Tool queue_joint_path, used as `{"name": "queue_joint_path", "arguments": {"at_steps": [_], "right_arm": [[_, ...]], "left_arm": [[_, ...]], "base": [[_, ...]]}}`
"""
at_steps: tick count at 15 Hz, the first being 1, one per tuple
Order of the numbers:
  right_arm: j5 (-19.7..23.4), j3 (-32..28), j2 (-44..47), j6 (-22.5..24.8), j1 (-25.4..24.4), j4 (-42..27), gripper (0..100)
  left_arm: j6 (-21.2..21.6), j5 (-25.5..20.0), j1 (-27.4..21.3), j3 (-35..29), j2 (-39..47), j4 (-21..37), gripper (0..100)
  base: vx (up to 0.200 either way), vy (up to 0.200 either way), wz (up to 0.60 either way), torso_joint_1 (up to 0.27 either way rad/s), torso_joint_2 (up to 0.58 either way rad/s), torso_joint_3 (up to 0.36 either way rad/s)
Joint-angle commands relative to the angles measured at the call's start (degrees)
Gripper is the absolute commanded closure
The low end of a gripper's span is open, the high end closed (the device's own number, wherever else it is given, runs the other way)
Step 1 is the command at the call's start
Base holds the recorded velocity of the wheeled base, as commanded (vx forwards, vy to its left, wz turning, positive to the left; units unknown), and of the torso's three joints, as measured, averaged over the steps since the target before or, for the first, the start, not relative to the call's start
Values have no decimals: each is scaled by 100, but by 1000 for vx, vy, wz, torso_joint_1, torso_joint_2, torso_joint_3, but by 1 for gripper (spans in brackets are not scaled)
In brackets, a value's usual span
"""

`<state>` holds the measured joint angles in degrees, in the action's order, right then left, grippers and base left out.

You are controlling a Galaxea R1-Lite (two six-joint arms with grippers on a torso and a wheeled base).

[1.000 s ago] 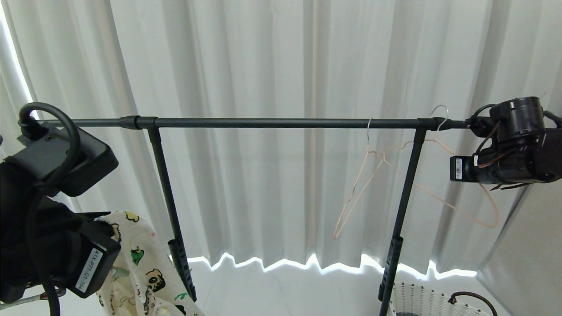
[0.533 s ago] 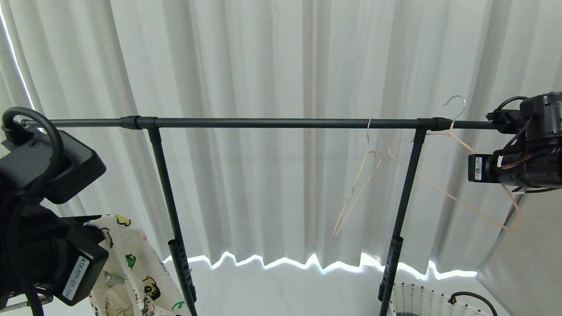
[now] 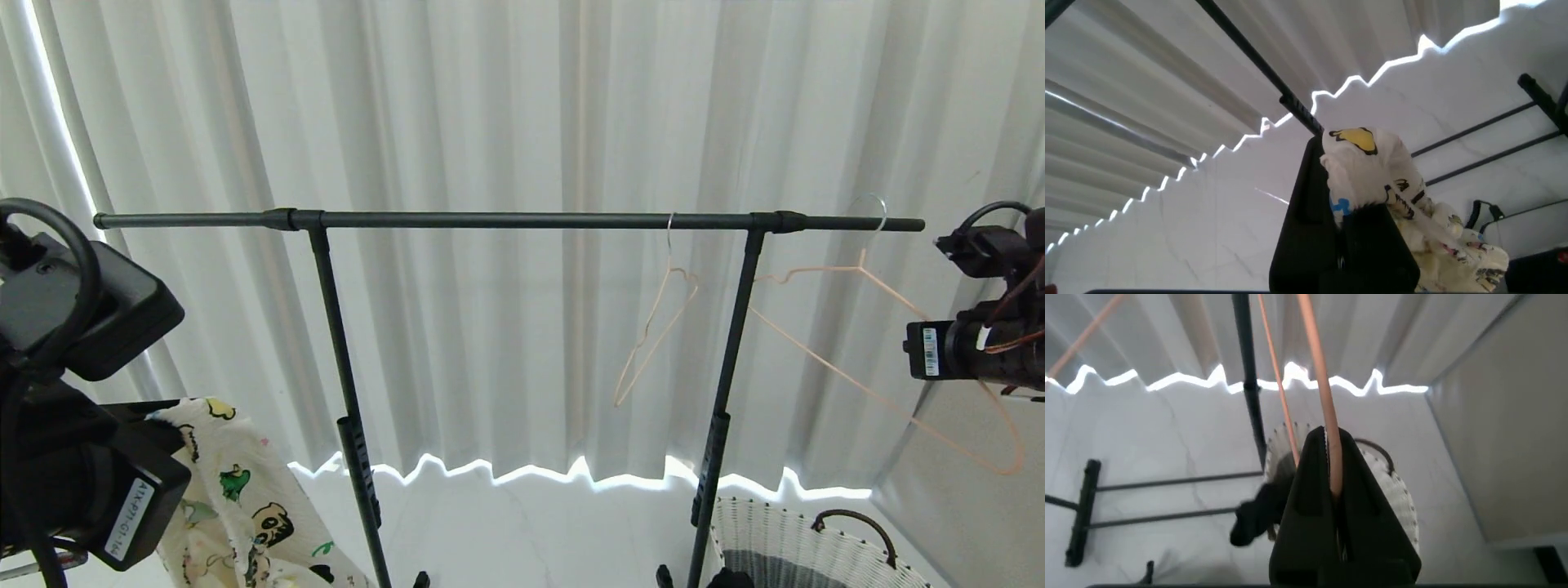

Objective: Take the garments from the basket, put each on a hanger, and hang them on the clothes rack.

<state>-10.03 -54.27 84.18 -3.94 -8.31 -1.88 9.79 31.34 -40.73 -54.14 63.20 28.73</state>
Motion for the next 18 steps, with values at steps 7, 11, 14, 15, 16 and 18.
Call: {"name": "queue_joint_path", "arguments": {"at_steps": [7, 11, 14, 15, 16, 18], "right_arm": [[19, 409, -973, 16, -742, -14, 100], [36, 1059, -1694, -160, -2456, 47, 100], [36, 1507, -1914, -441, -3607, 618, 100], [36, 1648, -1958, -538, -4047, 777, 100], [36, 1709, -1975, -617, -4363, 821, 100], [36, 1718, -1958, -696, -4723, 829, 100]], "left_arm": [[-3, -5, 12, 132, 61, -8, 100], [-144, -5, 65, 96, 659, -448, 100], [-452, 21, 329, -246, 1248, -755, 100], [-469, 21, 478, -413, 1459, -755, 100], [-531, 12, 663, -572, 1643, -755, 100], [-1190, 30, 715, -985, 2083, -755, 100]], "base": [[-143, 0, 0, 3, 2, 1], [0, 0, 0, 0, 0, 0], [0, 0, 0, 0, 0, 0], [0, 0, 0, 0, 0, 0], [0, 0, 0, 0, 0, 0], [0, 0, 0, 0, 0, 0]]}}
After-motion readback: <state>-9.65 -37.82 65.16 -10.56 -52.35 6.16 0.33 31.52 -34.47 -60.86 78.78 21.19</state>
